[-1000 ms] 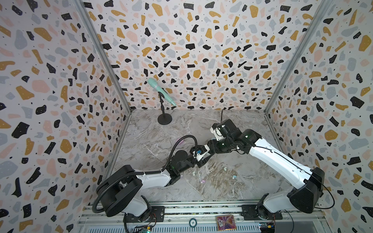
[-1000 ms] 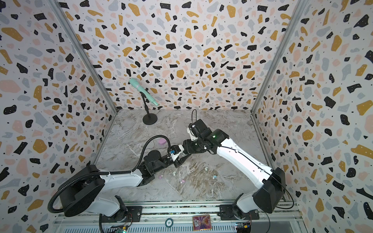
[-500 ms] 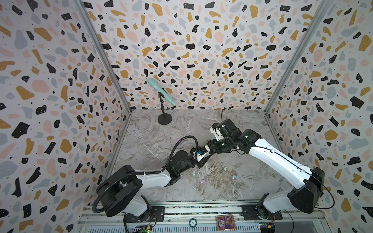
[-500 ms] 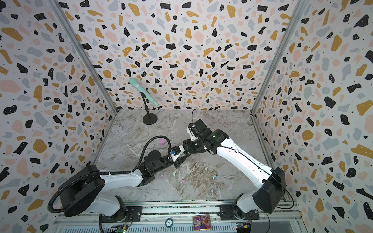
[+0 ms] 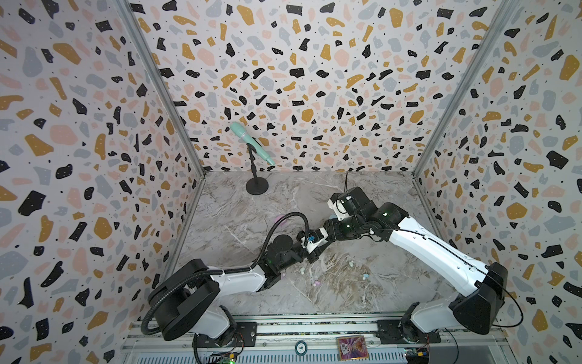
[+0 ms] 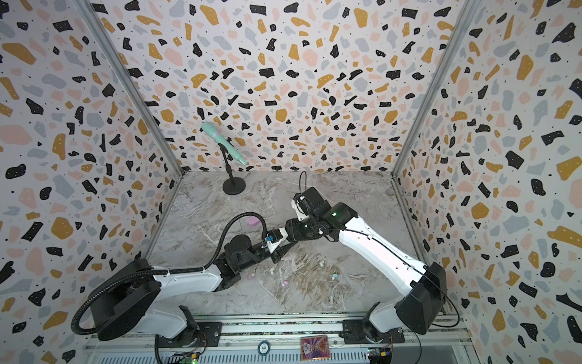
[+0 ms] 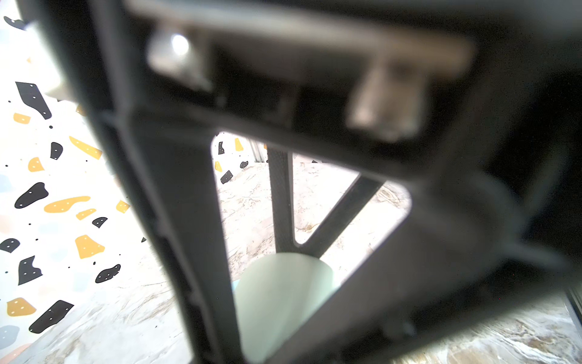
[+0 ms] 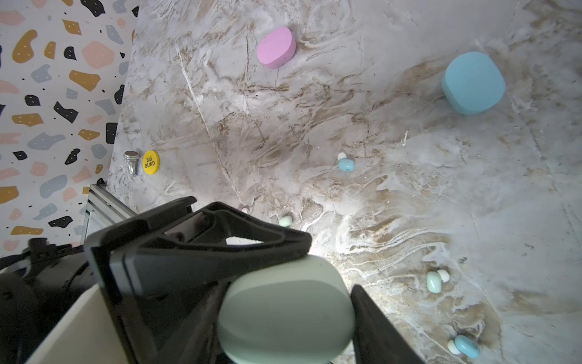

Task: Insert wireless bluetooth earbuds into charging case
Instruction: Pass the charging case.

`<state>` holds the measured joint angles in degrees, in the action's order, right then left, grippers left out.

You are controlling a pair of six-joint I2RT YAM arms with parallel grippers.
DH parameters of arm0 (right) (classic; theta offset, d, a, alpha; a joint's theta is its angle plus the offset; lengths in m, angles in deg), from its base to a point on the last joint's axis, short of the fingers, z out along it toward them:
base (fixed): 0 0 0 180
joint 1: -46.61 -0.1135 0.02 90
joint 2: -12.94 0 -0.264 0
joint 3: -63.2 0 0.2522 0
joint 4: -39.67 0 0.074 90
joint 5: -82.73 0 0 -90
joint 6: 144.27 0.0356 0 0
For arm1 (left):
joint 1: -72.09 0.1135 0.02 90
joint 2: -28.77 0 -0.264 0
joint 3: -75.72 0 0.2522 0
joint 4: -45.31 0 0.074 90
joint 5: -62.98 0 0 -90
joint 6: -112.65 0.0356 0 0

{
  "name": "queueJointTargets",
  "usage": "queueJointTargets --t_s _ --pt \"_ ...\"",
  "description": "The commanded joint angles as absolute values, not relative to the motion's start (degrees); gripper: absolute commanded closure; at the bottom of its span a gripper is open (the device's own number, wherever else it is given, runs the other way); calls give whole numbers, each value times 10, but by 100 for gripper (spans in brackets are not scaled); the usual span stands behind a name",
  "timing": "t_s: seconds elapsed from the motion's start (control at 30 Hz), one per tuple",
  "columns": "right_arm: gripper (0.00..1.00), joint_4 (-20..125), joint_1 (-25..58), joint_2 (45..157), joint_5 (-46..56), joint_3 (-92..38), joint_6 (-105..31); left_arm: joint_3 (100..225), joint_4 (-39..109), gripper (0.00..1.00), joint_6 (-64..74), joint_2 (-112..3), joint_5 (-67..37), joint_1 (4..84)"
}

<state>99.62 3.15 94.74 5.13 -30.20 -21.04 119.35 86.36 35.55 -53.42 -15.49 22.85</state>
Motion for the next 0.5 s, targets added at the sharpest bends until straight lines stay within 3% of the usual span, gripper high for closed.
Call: queueJointTargets --t_s 0.0,0.2,0.47 --pt "32 998 32 926 47 -298 -205 1199 895 61 361 -520 -148 227" --pt "12 1000 42 911 44 -300 -202 1186 909 61 341 -523 -142 227" --pt "1 1010 98 867 61 -284 -213 1163 923 62 308 -517 -125 226"
